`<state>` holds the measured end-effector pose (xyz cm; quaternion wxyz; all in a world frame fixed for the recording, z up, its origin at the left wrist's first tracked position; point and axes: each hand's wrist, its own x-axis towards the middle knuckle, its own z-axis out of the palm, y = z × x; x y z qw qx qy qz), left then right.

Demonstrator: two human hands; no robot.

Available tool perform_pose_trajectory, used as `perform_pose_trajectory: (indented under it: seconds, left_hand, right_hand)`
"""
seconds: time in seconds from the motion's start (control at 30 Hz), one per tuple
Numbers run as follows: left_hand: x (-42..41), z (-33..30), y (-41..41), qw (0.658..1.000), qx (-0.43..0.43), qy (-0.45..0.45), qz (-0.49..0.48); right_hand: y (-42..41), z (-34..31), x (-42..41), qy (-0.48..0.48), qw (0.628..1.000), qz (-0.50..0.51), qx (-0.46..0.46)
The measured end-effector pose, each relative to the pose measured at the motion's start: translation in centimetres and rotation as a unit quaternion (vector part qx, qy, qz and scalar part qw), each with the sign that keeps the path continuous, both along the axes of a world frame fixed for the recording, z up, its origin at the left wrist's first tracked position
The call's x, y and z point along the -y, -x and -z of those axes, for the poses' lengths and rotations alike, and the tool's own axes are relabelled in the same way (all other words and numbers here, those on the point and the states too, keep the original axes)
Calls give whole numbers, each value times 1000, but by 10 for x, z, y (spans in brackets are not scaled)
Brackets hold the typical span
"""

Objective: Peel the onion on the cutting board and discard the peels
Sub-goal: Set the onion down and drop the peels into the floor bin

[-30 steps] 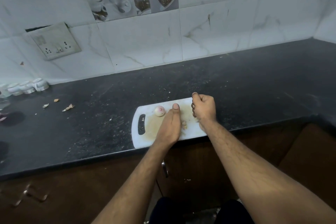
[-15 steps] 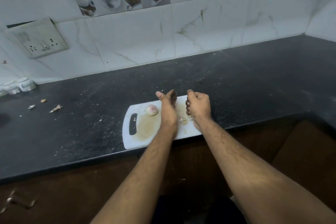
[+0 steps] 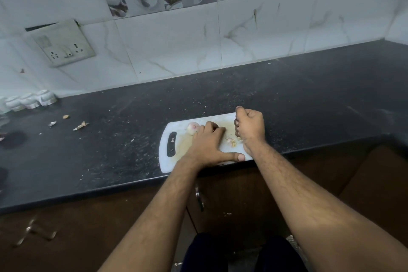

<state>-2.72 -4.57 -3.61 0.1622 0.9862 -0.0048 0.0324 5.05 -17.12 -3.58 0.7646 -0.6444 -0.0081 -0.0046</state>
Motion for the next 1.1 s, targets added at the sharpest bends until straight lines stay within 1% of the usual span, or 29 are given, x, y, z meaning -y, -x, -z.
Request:
perform_pose_trajectory:
  seconds: [0.1, 0.17, 0.23, 0.27, 0.3, 0.4, 0.47, 0.53, 0.6, 0.63, 0.7, 0.77, 0.83, 0.87, 0.93, 1.0, 1.1]
  left_hand:
    - [-2, -3, -17, 1000, -1, -10, 11]
    - [0, -3, -29, 1000, -12, 9, 19]
    - [3, -3, -39, 997, -21, 73, 8]
    - [4, -3, -42, 994, -15, 109, -2]
    - [5, -1, -45, 992, -3, 125, -13]
    - [3, 5, -47, 995, 43, 86, -15]
    - [1, 10, -42, 993, 64, 98, -3]
    - [0, 12, -35, 992, 72, 99, 15]
    - [1, 13, -30, 995, 77, 67, 19]
    - [2, 13, -27, 995, 72, 59, 18]
    - [1, 14, -27, 995, 51, 72, 36]
    - [0, 14, -32, 994, 11, 78, 81]
    - [1, 13, -34, 991, -7, 68, 111]
    - [2, 13, -34, 991, -3, 68, 113]
    - [4, 14, -31, 992, 33, 61, 104]
    - [6, 13, -24, 993, 57, 30, 100]
    - [7, 10, -13, 993, 60, -31, 100]
  right_hand:
    - [1, 0, -1, 11, 1000, -5, 11]
    - [1, 0, -1, 19, 1000, -1, 15]
    - [0, 1, -1, 14, 1000, 3, 14]
    - [0, 1, -1, 9, 1000, 4, 11]
    - [1, 0, -1, 1, 1000, 4, 8]
    - [0, -1, 0, -23, 1000, 4, -5]
    - [0, -2, 1, -44, 999, 5, -17]
    - [-1, -4, 2, -72, 997, 8, -31]
    - [-2, -4, 3, -86, 996, 7, -36]
    - [-2, -5, 4, -89, 995, 4, -38]
    - [-2, -5, 5, -105, 993, -4, -45]
    - [-2, -5, 7, -134, 989, -11, -54]
    - [-2, -6, 7, -154, 986, -19, -57]
    - [-2, -6, 7, -155, 986, -22, -57]
    - [-2, -7, 7, -148, 987, -25, -55]
    - [-1, -7, 7, -140, 988, -20, -55]
    - [-1, -7, 7, -125, 991, -14, -53]
